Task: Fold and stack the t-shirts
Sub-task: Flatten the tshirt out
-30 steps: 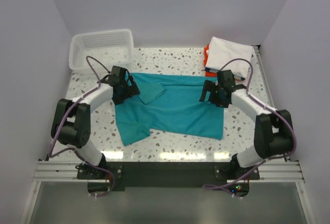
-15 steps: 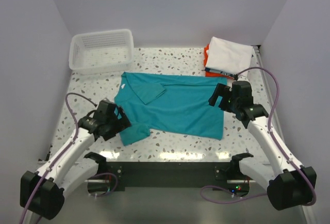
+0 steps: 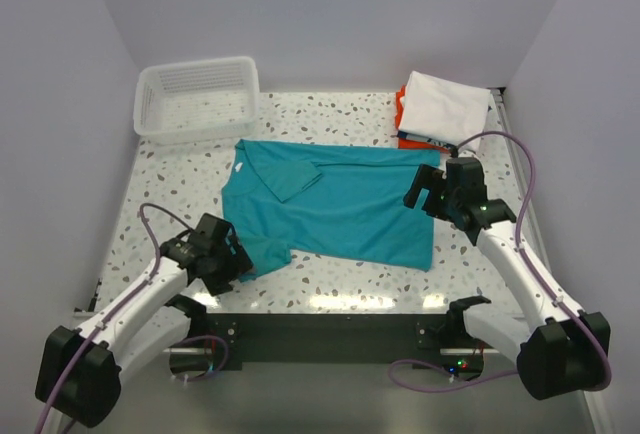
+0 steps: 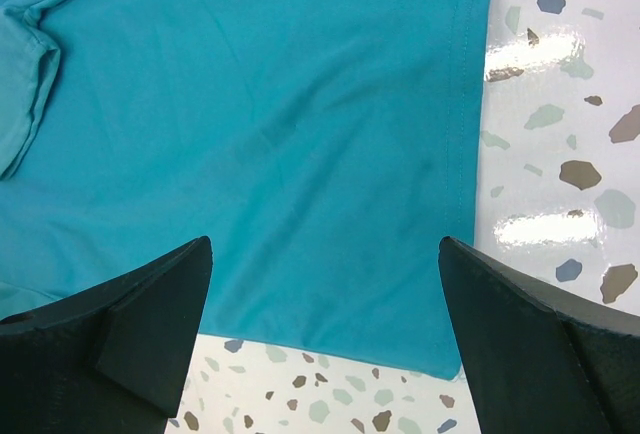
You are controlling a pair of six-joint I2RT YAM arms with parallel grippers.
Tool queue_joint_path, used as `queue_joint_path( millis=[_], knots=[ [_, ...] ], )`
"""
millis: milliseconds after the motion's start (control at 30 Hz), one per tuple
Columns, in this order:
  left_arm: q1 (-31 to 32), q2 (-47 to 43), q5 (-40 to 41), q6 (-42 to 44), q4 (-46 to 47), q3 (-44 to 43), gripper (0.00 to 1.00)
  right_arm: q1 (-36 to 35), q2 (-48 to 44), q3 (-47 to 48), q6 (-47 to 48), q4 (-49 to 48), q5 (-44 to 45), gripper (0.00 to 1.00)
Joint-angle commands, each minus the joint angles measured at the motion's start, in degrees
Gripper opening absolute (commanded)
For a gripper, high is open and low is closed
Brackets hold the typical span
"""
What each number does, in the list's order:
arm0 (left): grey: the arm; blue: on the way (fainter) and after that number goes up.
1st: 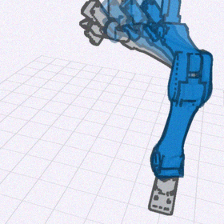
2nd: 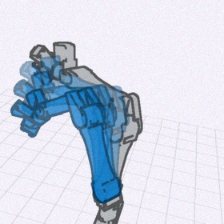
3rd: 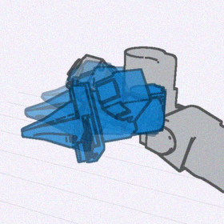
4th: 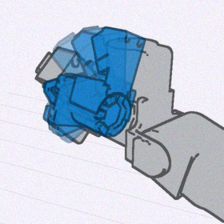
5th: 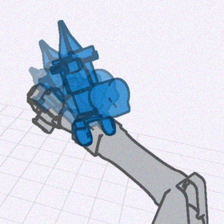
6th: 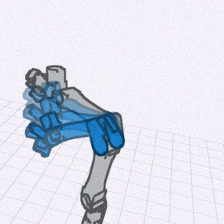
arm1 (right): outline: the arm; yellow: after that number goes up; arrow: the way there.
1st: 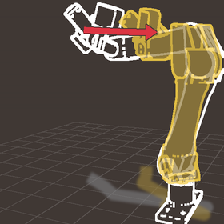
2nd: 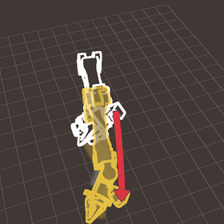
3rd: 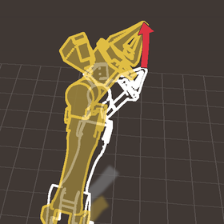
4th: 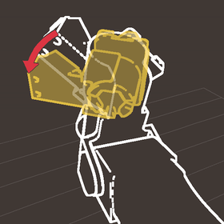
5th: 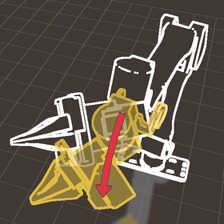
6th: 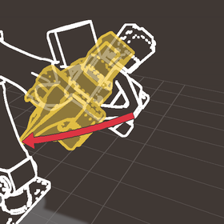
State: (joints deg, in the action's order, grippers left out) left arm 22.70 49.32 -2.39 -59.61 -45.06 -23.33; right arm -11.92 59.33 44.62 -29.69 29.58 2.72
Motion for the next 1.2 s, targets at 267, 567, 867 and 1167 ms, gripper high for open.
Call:
queue_joint_path(
  millis=[267,567,867,1167],
  knots=[
    [0.4,9.0,6.6,0.5,4.3,-1.4,0.57,0.2,0.2,0.6,0.1,0.6,1.1,0.99],
    [0.4,10.7,4.2,3.6,9.5,-1.0,0.02,0.1,-1.1,-0.5,-1.7,4.9,7.2,0.99],
    [0.3,9.1,3.4,6.0,12.0,-0.8,0.00,0.1,-4.6,-4.5,-6.0,14.4,7.7,0.99],
    [0.3,6.6,6.0,7.2,11.4,-2.0,0.00,0.2,-9.0,-12.4,-14.5,18.2,-0.4,0.97]
  ],
)
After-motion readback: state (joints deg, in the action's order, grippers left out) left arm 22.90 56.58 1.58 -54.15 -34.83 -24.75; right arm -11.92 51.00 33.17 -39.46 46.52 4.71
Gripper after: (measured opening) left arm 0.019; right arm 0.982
